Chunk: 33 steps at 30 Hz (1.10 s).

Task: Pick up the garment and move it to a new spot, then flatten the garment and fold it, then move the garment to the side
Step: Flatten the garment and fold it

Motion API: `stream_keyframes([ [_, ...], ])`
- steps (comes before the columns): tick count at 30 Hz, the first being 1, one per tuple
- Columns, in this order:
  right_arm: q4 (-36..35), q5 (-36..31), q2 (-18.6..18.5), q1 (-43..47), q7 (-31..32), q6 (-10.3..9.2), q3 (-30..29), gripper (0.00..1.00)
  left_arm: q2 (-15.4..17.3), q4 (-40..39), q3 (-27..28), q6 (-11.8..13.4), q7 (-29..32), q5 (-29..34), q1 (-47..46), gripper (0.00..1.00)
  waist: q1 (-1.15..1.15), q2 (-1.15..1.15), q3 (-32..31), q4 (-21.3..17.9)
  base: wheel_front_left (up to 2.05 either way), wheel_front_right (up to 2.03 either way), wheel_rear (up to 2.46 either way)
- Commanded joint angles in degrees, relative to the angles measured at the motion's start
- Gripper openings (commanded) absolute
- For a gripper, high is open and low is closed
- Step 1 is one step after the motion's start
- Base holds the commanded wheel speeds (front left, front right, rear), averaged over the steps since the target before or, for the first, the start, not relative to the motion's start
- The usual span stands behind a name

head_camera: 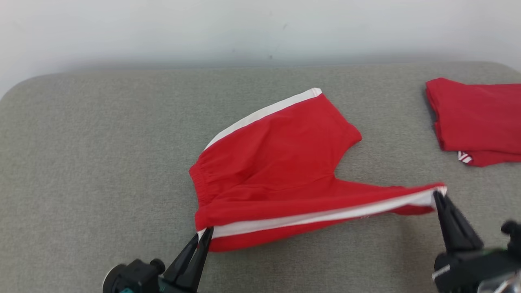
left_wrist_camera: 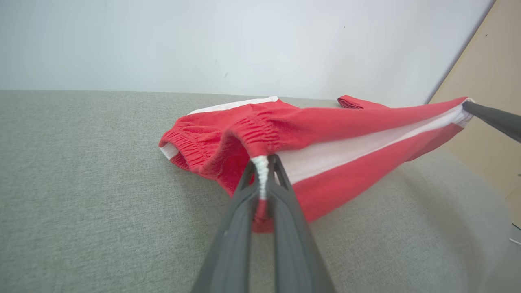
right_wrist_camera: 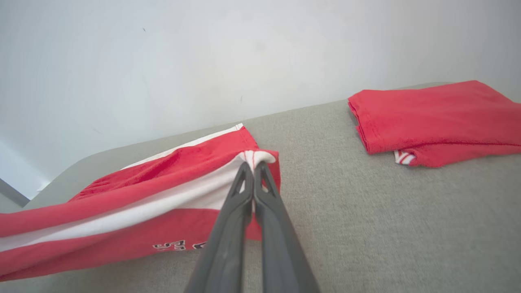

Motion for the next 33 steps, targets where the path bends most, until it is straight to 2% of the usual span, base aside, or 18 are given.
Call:
stream_keyframes([
  [1,0.44,-0.55,-0.84,-1.7,0.31,-0.18,-0.13,0.0,-0.22,0.09,0.0,-0.13,-0.18,0.31,-1.1,0.0,0.0,0.0,0.77,0.99,0.0,0.0,0.0],
  [7,5.88,-1.48,-3.75,-13.76,1.98,-0.17,1.64,0.0,-2.92,1.62,-1.26,-0.18,-0.18,-0.23,-7.9,0.0,0.0,0.0,3.62,4.16,0.0,0.0,0.0],
  [14,17.58,-2.61,-6.21,-30.34,2.47,-0.17,6.37,0.0,-6.31,6.71,-0.34,-0.2,-0.17,-1.4,-16.71,0.0,0.0,0.0,8.33,6.77,0.0,0.0,0.0],
  [23,34.58,-4.29,-6.82,-49.71,0.49,-0.17,12.39,0.0,-8.58,14.25,-1.77,-0.2,-0.17,-1.77,-27.01,0.0,0.0,0.0,14.24,9.76,0.0,0.0,0.0],
  [33,52.32,-6.1,-5.17,-62.87,-2.56,-0.17,17.78,0.0,-10.17,19.92,-2.7,-0.2,-0.17,-1.06,-33.83,0.0,0.0,0.0,18.52,10.94,0.0,0.0,0.0],
])
